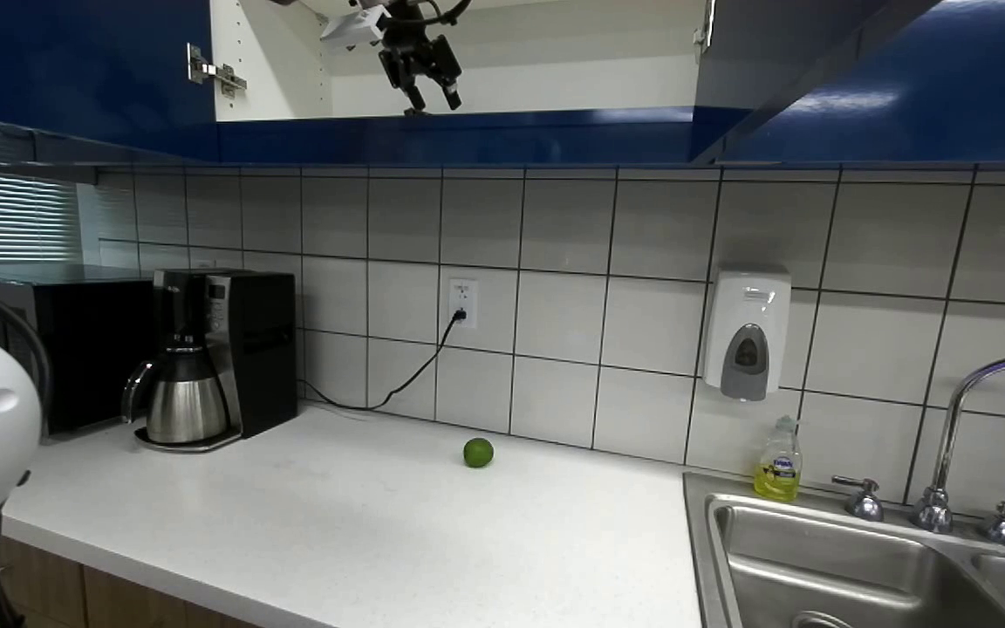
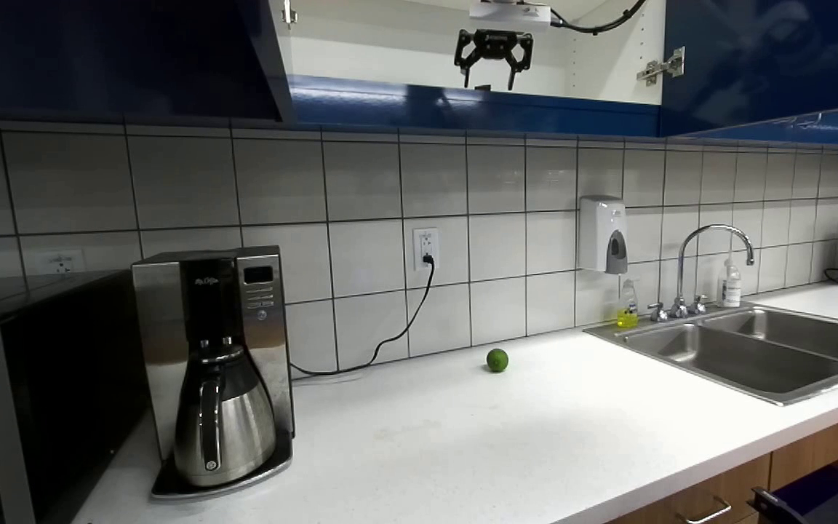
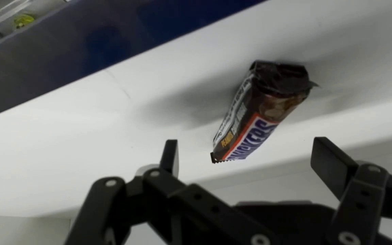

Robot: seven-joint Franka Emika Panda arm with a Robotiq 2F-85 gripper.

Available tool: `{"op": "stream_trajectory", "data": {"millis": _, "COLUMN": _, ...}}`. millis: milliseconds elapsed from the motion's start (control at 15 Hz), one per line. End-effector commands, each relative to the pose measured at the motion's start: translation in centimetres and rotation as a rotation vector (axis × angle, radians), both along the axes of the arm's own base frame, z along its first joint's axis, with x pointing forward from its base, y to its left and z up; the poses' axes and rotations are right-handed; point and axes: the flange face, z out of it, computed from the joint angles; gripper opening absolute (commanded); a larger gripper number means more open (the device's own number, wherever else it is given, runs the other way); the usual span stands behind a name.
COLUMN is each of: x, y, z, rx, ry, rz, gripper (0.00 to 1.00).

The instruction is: Put the brown packet in the open upper cabinet.

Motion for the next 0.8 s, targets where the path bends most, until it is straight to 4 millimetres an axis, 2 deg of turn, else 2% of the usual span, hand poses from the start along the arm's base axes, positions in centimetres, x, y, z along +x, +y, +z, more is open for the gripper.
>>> {"op": "stream_trajectory", "data": {"millis": 0, "x": -2.7, "y": -0.7, "z": -0.1, "rx": 0.011, "ry": -0.048, "rz": -0.007, "gripper": 1.0}}
{"op": "stream_trajectory", "data": {"millis": 400, "x": -5.5, "y": -0.7, "z": -0.5, "rx": -0.014, "ry": -0.115, "rz": 0.028, "gripper": 1.0}}
{"op": "stream_trajectory", "data": {"millis": 733, "x": -8.9, "y": 0.1, "z": -1.1, "rx": -0.039, "ry": -0.173, "rz": 0.062, "gripper": 1.0}}
